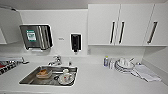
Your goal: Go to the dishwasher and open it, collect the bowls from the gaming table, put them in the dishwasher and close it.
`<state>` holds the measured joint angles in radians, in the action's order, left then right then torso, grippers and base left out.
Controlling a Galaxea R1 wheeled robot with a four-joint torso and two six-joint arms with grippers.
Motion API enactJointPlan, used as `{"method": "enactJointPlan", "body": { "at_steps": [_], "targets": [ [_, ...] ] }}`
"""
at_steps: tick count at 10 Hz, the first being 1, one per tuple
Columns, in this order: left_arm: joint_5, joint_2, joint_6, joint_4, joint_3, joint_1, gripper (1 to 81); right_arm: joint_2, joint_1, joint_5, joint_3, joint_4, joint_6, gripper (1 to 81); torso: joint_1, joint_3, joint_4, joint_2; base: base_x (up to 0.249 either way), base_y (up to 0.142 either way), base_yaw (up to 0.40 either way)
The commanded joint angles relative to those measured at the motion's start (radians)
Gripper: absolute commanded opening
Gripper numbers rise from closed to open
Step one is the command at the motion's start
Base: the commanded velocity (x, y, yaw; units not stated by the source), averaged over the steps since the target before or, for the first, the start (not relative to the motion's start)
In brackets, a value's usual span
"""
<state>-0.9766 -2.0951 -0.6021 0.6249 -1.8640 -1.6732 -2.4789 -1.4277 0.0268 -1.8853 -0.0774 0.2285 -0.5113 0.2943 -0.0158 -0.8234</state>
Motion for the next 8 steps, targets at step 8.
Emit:
{"method": "enactJointPlan", "body": {
  "at_steps": [8],
  "targets": [
    [-0.004,0.091,-0.085,0.098,0.07,0.132,81.1,0.151,0.173,-0.051,0.229,0.054,-0.003,81.1,-0.202,0.12,0.0,-0.316,0.0,0.0,0.0]
  ]
}}
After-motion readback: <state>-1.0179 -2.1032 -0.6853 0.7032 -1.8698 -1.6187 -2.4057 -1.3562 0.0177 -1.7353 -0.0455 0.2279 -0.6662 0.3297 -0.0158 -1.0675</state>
